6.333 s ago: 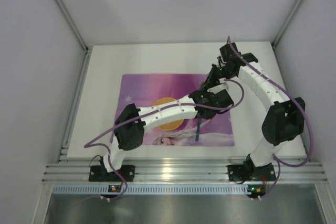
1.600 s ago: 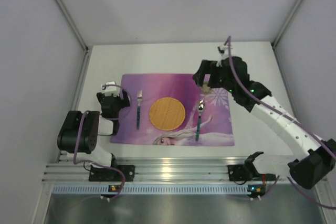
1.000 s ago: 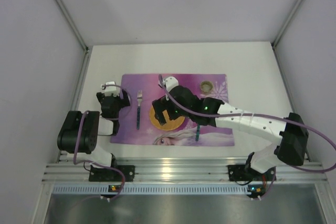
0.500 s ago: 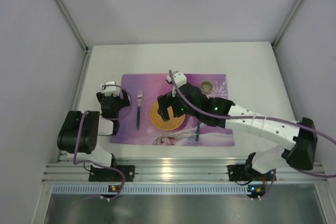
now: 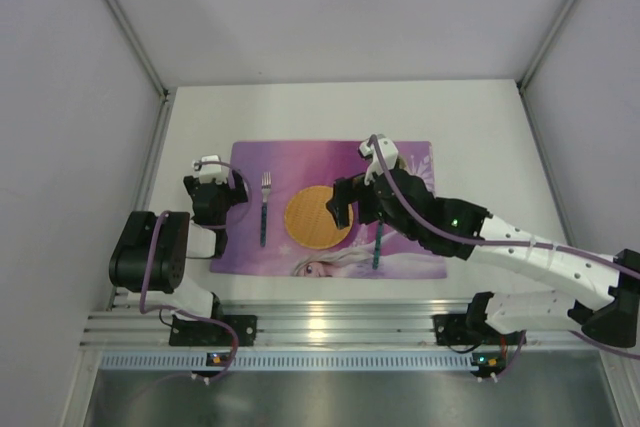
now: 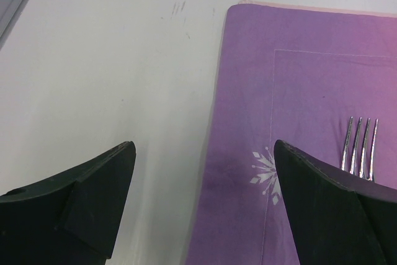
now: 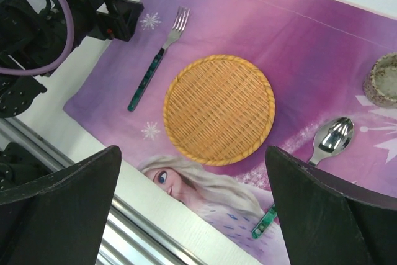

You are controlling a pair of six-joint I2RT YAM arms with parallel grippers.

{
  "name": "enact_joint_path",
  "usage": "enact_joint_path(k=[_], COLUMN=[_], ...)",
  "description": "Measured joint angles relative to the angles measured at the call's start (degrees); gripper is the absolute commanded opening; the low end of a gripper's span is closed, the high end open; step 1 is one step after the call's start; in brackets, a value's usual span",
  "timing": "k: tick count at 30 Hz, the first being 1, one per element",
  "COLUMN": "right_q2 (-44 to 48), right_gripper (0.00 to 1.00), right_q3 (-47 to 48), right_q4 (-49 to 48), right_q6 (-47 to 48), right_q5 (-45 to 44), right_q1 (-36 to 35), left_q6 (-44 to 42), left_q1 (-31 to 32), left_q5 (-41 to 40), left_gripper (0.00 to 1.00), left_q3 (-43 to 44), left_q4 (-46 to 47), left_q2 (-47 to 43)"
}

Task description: Set the dinner table for one person

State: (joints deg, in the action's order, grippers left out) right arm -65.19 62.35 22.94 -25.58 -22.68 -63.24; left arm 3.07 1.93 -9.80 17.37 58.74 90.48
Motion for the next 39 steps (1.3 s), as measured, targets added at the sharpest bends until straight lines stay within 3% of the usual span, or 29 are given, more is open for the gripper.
enact_joint_path(k=[39], right_q2=[-2.27], right_gripper=[1.00], right_q3=[12.87], right_q4=[6.99], right_q6=[2.62], right_q5=[-4.68], right_q1=[0.00], left_q6=[0.00], left_q1=[0.00], left_q5=[0.00], left_gripper=[0.98], left_q3=[0.00], left_q4=[0.00], left_q2=[0.00])
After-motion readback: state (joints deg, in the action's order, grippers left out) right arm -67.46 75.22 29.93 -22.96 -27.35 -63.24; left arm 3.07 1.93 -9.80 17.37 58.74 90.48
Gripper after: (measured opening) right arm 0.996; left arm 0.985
